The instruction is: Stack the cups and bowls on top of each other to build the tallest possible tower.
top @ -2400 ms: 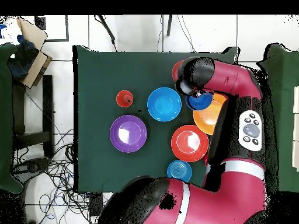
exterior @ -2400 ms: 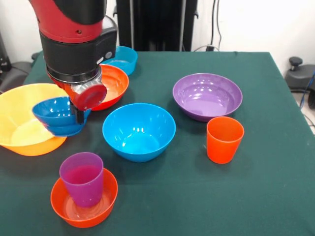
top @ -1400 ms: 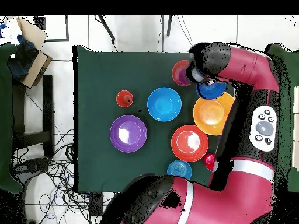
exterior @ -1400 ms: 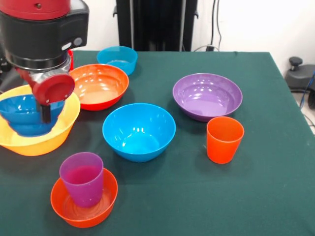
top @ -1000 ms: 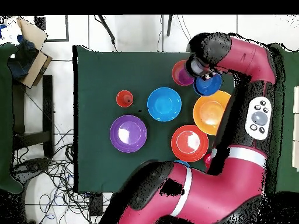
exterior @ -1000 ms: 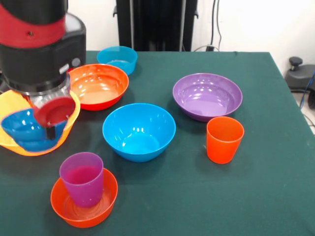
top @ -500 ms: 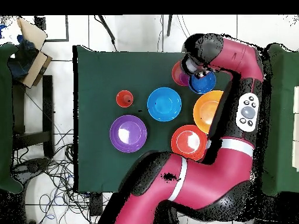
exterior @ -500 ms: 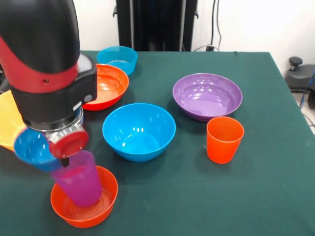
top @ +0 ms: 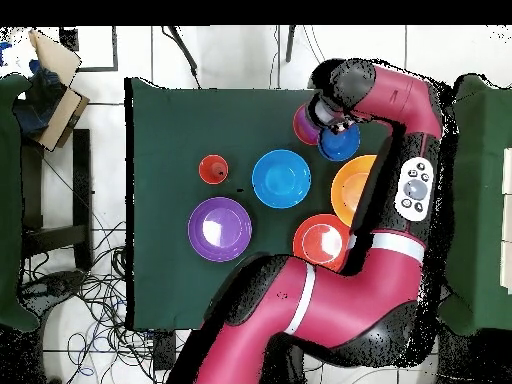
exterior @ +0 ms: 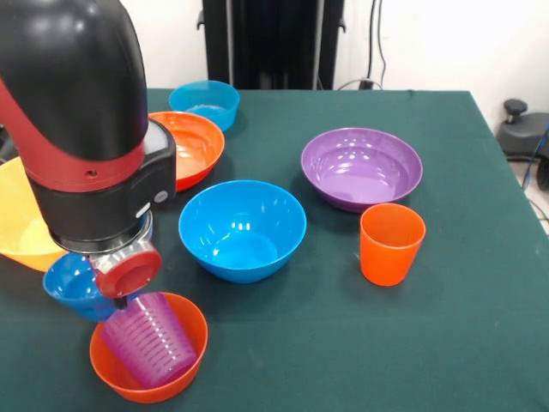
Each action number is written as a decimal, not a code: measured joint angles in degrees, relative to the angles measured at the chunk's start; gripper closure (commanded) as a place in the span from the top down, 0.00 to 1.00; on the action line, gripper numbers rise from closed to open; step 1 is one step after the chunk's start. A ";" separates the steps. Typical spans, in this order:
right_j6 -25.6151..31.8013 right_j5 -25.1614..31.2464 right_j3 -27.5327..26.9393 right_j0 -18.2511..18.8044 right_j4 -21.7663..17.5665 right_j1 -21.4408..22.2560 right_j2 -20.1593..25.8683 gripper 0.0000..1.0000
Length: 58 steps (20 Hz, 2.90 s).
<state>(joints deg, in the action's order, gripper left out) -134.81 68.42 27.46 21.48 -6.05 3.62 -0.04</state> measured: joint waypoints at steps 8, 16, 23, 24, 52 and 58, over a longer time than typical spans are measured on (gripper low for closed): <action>0.00 2.74 -1.87 -0.35 0.01 -0.94 -0.05 0.00; 0.00 4.42 -2.54 -0.59 0.00 -1.07 -0.08 0.00; 0.00 5.68 -4.57 -0.66 0.00 -1.24 -0.19 0.00; 0.00 5.74 -4.86 -0.69 -0.01 -1.28 -0.25 0.00; 0.00 2.70 -7.50 -0.91 4.61 -1.76 0.36 0.00; 0.00 1.93 -8.14 -0.98 5.92 -2.35 1.14 0.00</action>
<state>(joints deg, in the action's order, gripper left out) -134.81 70.35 19.32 20.49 -0.13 1.27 1.10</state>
